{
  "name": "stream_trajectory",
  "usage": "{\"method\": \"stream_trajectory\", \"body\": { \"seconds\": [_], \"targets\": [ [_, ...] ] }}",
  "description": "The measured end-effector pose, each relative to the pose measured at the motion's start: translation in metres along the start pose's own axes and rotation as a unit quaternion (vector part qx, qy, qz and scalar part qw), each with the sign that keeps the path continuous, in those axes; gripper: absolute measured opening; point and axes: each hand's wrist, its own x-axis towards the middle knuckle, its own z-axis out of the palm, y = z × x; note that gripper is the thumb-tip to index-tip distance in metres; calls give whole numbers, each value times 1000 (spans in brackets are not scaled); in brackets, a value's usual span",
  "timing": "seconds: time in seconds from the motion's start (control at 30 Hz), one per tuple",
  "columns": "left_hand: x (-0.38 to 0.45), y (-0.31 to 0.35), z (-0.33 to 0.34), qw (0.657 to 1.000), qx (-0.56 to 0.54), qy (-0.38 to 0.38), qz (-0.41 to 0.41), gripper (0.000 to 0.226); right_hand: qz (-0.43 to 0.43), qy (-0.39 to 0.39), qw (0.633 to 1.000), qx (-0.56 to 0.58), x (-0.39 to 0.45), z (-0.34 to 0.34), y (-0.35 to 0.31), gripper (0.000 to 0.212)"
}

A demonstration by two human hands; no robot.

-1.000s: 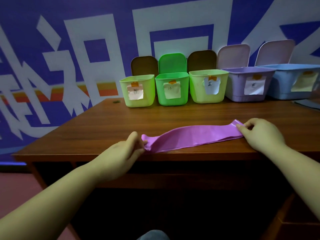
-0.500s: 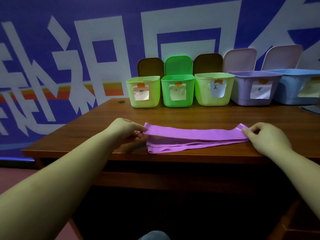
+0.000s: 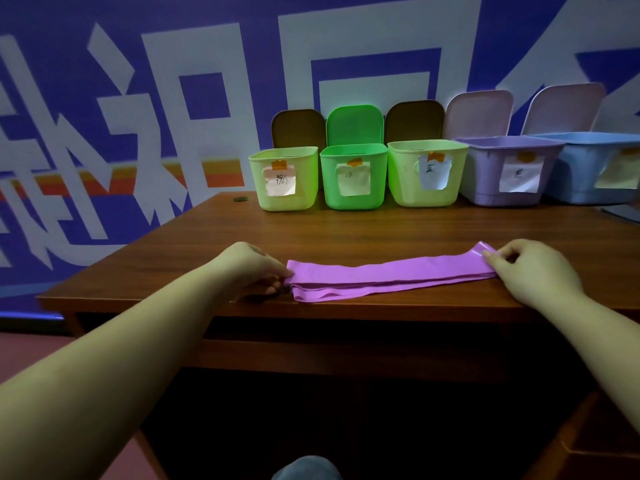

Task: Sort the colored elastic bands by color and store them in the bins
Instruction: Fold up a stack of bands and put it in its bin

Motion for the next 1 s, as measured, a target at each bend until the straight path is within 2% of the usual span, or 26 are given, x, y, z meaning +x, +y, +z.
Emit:
{"method": "stream_trajectory", "body": {
  "seconds": [0.1, 0.27, 0.43, 0.5, 0.57, 0.67, 0.77, 0.83, 0.87, 0.93, 1.0],
  "targets": [
    [0, 2, -1, 995, 99, 19, 16, 22, 1, 1, 1000, -3, 0, -1, 1, 25],
    [0, 5, 4, 994, 104, 17, 26, 23, 1, 1, 1000, -1, -1, 0, -1, 25],
    [-1, 4, 10, 989, 114, 41, 80, 18, -1, 1, 1000, -2, -2, 0, -1, 24],
    [-4, 1, 12, 978, 157, 72, 113, 15, -2, 3, 1000, -4, -1, -1, 0, 24],
    [-5, -5, 16, 948, 229, 122, 181, 14, -2, 3, 1000, -4, 0, -1, 1, 23],
    [-8, -15, 23, 884, 311, 188, 293, 12, -3, 1, 1000, -8, 0, 0, 1, 23],
    [-5, -26, 23, 812, 356, 185, 424, 8, -5, 3, 1000, -10, 0, 1, 2, 22],
    [-5, -30, 20, 761, 388, 149, 499, 5, -5, 3, 1000, -10, 0, 1, 2, 22],
    [-5, -31, 18, 745, 401, 130, 516, 9, -4, 3, 1000, -10, 0, 1, 2, 22],
    [-5, -34, 16, 741, 425, 104, 509, 26, -4, 3, 1000, -11, 0, 1, 2, 23],
    [-9, -33, 15, 758, 436, 106, 473, 24, -5, 4, 1000, -10, 1, 1, 3, 23]
  ]
}}
